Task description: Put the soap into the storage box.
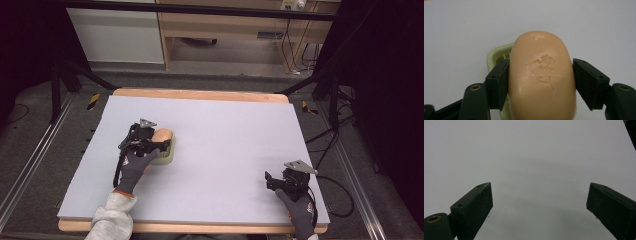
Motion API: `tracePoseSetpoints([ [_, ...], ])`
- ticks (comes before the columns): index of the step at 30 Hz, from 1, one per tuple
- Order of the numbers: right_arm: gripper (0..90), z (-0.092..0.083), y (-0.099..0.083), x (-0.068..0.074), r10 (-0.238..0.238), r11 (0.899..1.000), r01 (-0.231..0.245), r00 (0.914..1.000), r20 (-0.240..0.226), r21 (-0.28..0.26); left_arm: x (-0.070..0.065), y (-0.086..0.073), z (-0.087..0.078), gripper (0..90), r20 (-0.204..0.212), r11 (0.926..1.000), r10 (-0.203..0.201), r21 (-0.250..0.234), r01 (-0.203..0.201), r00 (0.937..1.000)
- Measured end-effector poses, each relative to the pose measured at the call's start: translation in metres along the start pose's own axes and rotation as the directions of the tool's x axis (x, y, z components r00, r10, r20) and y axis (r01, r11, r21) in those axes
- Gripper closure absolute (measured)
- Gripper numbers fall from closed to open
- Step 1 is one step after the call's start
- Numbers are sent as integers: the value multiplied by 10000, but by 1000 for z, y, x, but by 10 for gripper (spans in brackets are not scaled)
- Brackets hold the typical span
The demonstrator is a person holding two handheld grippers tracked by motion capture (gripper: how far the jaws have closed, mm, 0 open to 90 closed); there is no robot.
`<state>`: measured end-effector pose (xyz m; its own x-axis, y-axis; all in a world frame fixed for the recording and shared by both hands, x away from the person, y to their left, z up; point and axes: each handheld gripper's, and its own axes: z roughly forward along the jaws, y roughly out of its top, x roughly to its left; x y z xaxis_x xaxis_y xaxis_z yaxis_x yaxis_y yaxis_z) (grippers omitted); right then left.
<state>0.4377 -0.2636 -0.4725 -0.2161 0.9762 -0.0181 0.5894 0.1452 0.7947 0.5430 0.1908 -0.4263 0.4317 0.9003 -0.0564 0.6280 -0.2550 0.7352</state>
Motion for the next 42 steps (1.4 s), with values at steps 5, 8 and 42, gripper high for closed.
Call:
tracePoseSetpoints([
  [5, 71, 0, 0, 1, -30, 10000, 30, 10000, -10, 13, 2, -2, 5, 324, -58, 9999, -30, 157, 31, 10000],
  [8, 71, 0, 0, 1, -15, 10000, 15, 10000, -17, 15, 3, -4, 8, 324, -75, 9997, -40, 221, 42, 10000],
  [42, 69, 1, 0, 1, -15, 10000, 15, 10000, -41, 20, 6, -11, 22, 324, -83, 9986, -141, 514, 145, 9999],
])
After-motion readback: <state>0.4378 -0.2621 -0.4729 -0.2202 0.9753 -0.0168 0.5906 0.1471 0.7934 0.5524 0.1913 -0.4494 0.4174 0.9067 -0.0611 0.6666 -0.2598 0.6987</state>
